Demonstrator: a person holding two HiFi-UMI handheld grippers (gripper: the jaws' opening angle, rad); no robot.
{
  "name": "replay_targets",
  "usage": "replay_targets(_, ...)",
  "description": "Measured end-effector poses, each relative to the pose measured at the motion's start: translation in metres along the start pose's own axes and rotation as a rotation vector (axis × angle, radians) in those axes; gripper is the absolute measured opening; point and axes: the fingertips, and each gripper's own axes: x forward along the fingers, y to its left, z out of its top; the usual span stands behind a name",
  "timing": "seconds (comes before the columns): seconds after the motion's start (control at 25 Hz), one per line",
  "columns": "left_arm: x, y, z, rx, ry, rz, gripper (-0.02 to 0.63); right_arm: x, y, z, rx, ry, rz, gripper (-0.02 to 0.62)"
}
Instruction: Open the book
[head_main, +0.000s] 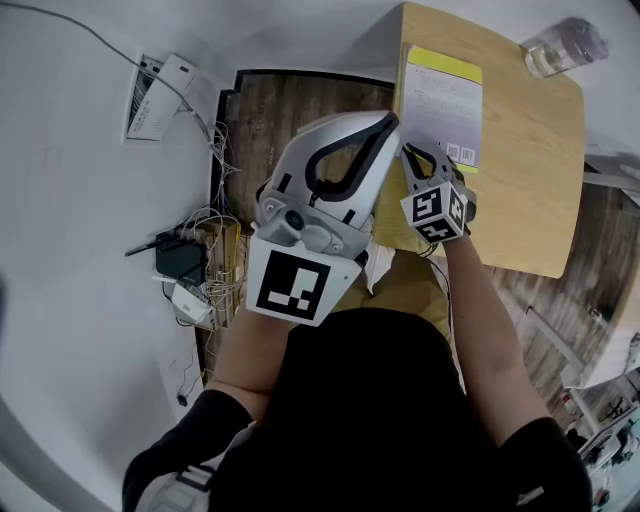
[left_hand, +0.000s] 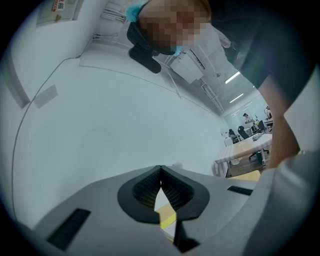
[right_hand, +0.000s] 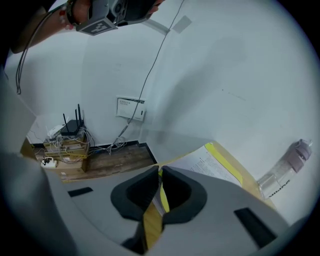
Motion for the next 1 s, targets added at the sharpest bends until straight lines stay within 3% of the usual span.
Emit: replay_targets(1.0,0.018,-0.011,0.0,0.018,0.022,0.005,0.011,-0.027,-0.027,0.02,-0.015,-0.078,-0.043,0.039)
